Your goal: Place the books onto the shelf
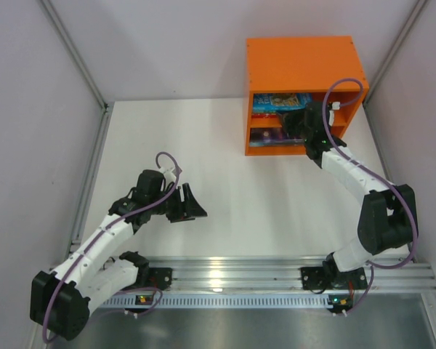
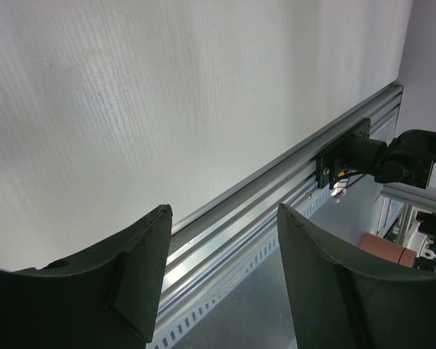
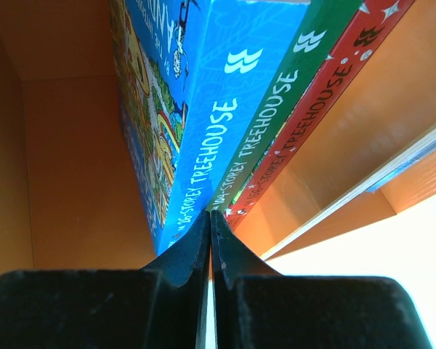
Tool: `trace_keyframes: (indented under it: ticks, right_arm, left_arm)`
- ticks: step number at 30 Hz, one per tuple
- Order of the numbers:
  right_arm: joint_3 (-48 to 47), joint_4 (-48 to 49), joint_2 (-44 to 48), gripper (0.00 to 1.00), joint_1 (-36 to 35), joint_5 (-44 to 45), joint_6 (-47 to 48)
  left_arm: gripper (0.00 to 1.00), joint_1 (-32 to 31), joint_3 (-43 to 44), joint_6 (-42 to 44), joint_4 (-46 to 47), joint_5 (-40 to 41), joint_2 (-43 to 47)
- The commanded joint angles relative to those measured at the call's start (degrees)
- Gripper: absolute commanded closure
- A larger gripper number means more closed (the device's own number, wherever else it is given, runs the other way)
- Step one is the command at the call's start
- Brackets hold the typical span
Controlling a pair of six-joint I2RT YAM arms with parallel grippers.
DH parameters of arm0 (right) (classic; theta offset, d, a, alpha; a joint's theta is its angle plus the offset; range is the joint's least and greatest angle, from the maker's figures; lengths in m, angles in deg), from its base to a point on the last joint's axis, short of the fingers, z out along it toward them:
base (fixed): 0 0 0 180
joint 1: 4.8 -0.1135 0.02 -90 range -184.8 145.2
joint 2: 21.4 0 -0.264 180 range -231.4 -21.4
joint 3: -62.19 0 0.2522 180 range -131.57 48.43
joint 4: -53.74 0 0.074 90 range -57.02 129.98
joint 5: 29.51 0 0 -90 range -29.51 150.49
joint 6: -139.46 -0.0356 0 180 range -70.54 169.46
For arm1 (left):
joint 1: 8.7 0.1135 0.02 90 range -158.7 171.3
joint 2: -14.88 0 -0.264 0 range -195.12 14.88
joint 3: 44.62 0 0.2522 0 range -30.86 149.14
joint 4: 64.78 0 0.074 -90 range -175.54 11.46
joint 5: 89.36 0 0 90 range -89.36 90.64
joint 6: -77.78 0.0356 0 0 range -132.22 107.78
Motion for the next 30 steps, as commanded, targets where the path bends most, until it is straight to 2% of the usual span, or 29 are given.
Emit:
trace_keyframes:
  ticks: [1, 30]
  right_arm:
    - [-3.61, 3.37, -0.44, 1.0, 0.7, -0.07, 0.01]
    - [-5.63, 3.55, -2.19, 1.0, 0.7, -0.52, 0.45]
  left_arm:
    - [0.35, 0.08, -0.16, 1.04, 1.33, 0.0, 0.28]
    - [0.35, 0.0, -0.16, 1.21, 1.42, 0.0, 0.11]
